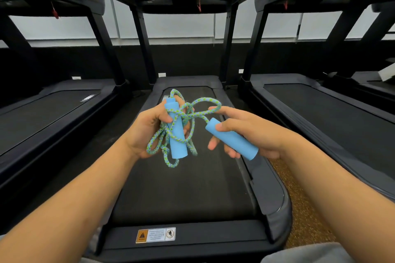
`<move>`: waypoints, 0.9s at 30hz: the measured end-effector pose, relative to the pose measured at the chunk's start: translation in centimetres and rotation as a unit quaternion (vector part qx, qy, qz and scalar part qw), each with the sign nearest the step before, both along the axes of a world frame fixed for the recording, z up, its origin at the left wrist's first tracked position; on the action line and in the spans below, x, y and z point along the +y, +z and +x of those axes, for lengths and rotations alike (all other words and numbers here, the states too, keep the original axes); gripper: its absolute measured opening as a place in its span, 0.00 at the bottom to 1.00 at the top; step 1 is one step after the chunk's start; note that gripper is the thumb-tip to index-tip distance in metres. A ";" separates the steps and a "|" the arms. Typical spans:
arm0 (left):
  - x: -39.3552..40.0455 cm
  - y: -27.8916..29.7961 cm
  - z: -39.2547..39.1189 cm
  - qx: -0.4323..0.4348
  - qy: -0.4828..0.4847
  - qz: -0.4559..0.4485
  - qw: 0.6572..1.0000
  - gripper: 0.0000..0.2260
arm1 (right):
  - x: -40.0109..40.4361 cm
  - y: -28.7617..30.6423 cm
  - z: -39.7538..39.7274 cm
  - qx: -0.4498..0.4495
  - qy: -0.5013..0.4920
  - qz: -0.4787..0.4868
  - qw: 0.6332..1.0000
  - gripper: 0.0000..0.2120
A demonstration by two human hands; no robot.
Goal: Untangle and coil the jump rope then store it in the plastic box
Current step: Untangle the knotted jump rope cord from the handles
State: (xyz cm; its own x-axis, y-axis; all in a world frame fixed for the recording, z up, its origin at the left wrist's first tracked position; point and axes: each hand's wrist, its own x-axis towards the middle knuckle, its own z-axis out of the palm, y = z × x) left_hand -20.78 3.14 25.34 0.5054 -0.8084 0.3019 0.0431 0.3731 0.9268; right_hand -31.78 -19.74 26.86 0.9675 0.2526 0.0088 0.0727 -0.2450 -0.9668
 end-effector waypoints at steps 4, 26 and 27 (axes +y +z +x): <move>-0.1 0.0 -0.4 0.008 -0.014 0.023 1.000 0.21 | 1.0 -0.2 -0.4 0.079 0.039 0.032 0.996 0.18; 0.0 -0.2 -0.6 -0.003 -0.015 0.042 0.999 0.19 | 3.2 -2.1 0.3 0.121 0.041 0.220 0.967 0.16; 0.1 -0.1 -0.6 0.001 -0.017 0.038 0.999 0.20 | 3.2 -2.2 0.4 0.124 0.037 0.222 0.966 0.17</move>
State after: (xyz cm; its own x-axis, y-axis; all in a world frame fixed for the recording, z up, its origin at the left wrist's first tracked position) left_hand -21.39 3.22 25.22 0.4771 -0.8459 0.2385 0.0562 0.3002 0.9522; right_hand -31.36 -16.54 24.70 0.9330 0.3465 -0.0970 -0.1730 0.1954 -0.9653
